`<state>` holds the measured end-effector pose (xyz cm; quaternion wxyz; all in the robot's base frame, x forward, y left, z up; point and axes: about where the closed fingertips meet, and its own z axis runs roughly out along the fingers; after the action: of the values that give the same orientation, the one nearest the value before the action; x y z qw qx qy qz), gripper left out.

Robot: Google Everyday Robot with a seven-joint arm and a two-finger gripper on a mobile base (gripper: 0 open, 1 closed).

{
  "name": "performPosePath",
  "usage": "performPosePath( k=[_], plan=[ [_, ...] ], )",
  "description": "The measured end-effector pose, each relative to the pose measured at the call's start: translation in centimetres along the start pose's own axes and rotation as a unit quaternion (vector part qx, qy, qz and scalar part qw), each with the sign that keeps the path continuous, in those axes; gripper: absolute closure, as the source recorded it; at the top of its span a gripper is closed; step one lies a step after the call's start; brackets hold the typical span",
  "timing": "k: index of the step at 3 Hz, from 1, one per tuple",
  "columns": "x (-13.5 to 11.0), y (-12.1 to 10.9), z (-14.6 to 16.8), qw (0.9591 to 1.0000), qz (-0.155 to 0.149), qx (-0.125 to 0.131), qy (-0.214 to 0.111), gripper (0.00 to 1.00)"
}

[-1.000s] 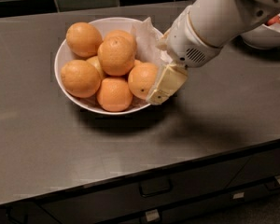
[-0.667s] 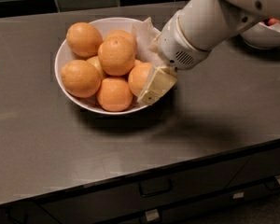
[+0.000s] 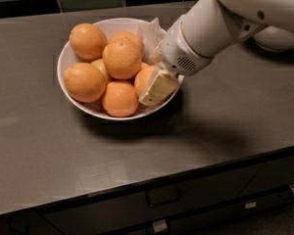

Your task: Pick orange from white bowl

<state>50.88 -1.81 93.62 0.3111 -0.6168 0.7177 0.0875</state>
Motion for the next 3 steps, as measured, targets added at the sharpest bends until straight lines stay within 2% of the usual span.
performPosePath(
  k=[2, 3],
  plan=[
    [0.87, -0.28, 0.20, 0.9984, 0.041, 0.032, -0.020, 0.30],
    [1.08, -0.44, 0.52, 0.9977, 0.049, 0.036, -0.029, 0.30]
  ],
)
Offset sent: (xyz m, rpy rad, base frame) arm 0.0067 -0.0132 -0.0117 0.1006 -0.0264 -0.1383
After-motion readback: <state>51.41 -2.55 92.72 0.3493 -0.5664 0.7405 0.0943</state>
